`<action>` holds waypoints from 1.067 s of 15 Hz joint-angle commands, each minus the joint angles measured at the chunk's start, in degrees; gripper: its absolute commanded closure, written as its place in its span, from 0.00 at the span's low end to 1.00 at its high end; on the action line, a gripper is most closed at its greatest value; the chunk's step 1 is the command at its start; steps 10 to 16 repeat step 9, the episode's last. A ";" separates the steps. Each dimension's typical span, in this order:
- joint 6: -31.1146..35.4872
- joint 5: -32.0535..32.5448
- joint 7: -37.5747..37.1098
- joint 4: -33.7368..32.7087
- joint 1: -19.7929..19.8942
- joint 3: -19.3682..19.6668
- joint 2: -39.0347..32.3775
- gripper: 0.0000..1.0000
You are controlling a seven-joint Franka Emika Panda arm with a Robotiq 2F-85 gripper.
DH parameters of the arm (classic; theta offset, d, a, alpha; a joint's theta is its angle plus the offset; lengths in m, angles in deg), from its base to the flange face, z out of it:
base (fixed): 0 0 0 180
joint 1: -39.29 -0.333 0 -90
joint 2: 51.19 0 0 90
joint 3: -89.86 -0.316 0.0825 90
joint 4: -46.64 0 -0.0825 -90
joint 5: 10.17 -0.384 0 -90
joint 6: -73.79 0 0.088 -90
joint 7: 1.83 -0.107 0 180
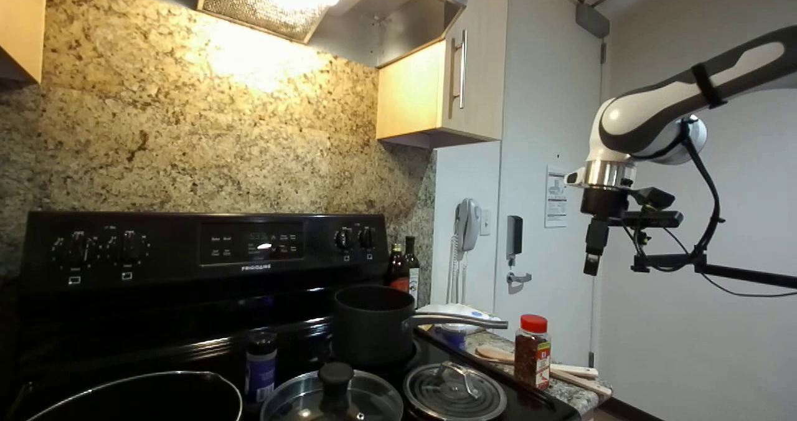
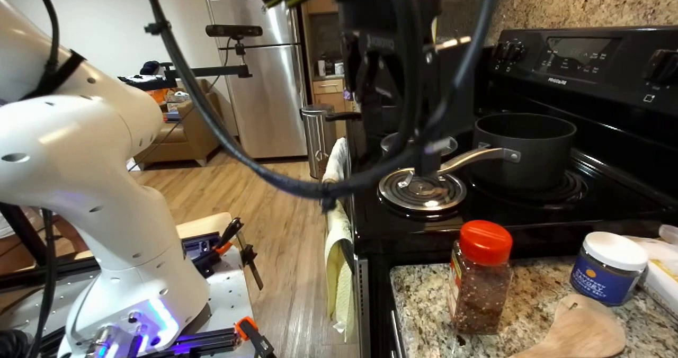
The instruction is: Put the wooden spoon on the right side of the stove
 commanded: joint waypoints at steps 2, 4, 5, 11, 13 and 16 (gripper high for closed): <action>-4.24 0.21 -7.87 0.02 -6.90 -5.94 3.98 0.00; -5.32 0.37 -9.26 0.60 -9.76 -7.72 4.79 0.00; -5.14 1.05 -9.95 1.16 -10.73 -8.66 5.18 0.00; -4.24 0.57 -10.27 1.05 -13.17 -8.71 4.22 0.00; -4.24 0.57 -10.27 1.05 -13.17 -8.71 4.22 0.00; -4.24 0.57 -10.27 1.05 -13.17 -8.71 4.22 0.00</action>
